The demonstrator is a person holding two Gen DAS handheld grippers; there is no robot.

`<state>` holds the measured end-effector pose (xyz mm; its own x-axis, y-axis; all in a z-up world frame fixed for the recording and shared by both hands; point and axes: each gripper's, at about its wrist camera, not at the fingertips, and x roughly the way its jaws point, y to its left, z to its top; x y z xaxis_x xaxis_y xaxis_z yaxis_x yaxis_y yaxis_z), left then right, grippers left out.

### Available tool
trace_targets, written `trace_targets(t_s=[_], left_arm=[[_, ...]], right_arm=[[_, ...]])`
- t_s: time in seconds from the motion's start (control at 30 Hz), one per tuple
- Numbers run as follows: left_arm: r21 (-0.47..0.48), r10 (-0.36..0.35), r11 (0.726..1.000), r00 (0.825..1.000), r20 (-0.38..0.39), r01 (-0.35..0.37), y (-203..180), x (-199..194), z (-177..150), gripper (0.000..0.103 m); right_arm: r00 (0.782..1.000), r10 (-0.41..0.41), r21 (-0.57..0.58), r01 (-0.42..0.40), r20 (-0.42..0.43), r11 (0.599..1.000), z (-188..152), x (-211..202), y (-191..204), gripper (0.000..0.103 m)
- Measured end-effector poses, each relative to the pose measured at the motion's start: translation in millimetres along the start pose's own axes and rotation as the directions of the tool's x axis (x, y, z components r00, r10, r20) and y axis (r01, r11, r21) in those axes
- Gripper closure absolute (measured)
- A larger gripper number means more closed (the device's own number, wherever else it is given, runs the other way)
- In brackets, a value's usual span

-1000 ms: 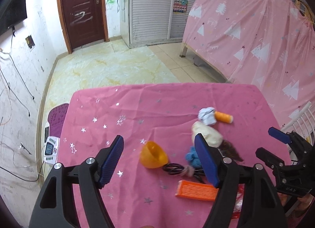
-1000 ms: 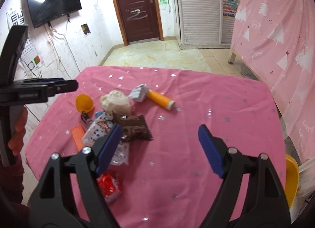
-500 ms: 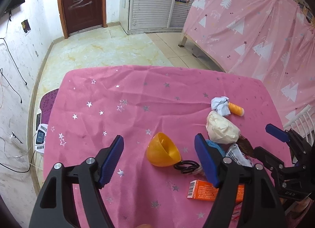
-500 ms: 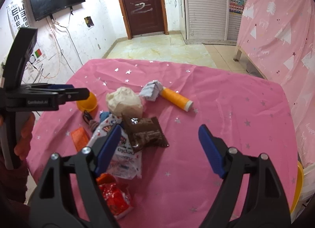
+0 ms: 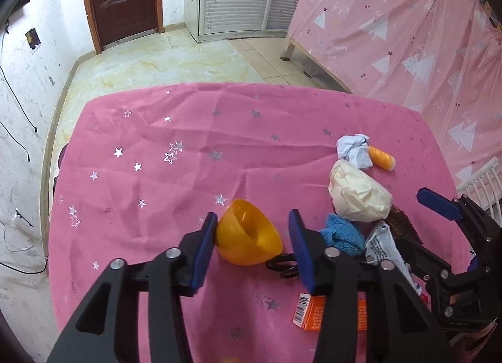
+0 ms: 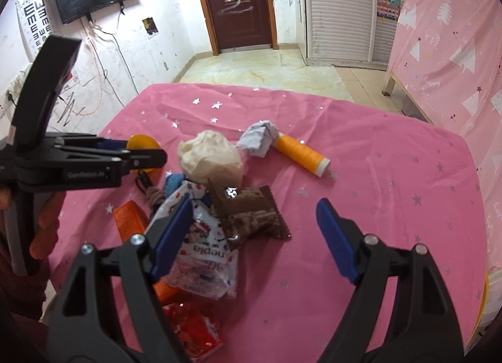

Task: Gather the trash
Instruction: 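Grasp the yellow plastic cup with the left gripper while the right gripper grasps the brown wrapper, then carry cup and wrapper to the yellow bin while both grippers open to drop them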

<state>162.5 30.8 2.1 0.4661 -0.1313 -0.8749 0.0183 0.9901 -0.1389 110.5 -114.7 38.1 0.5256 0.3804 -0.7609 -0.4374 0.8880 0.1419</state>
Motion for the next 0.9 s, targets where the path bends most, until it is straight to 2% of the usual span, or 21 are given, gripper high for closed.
trace_targets(t_s=[0.13,0.17,0.3,0.37,0.4,0.9], left_arm=[[-0.009,0.000,1.000,1.000,0.002,0.000,-1.6,2.4,-0.8,0.068],[-0.009,0.001,1.000,1.000,0.003,-0.001,-2.3,2.8,-1.2,0.068],[-0.010,-0.005,1.000,1.000,0.011,0.005,-3.6,3.1,-4.2,0.068],[-0.012,-0.011,1.000,1.000,0.011,0.011,-3.8,3.3,-5.7,0.068],[-0.012,-0.013,1.000,1.000,0.011,0.013,-3.2,2.9,-6.2,0.068],[-0.005,0.012,1.000,0.998,0.060,-0.011,-8.9,-26.9,-6.8,0.068]], right_arm=[[1.000,-0.013,0.011,0.013,-0.007,1.000,2.3,5.6,-2.7,0.028],[1.000,-0.016,0.011,0.016,-0.015,1.000,2.4,7.9,-3.2,0.035],[0.999,-0.007,0.010,0.007,-0.034,1.000,1.8,13.7,-5.2,0.050],[0.999,-0.015,-0.010,0.014,-0.038,1.000,1.4,14.6,-2.2,0.067],[0.999,-0.012,-0.019,0.011,-0.041,1.000,1.1,15.2,0.0,0.069],[0.998,-0.058,-0.007,0.058,0.014,0.998,1.8,-4.0,-4.9,0.070]])
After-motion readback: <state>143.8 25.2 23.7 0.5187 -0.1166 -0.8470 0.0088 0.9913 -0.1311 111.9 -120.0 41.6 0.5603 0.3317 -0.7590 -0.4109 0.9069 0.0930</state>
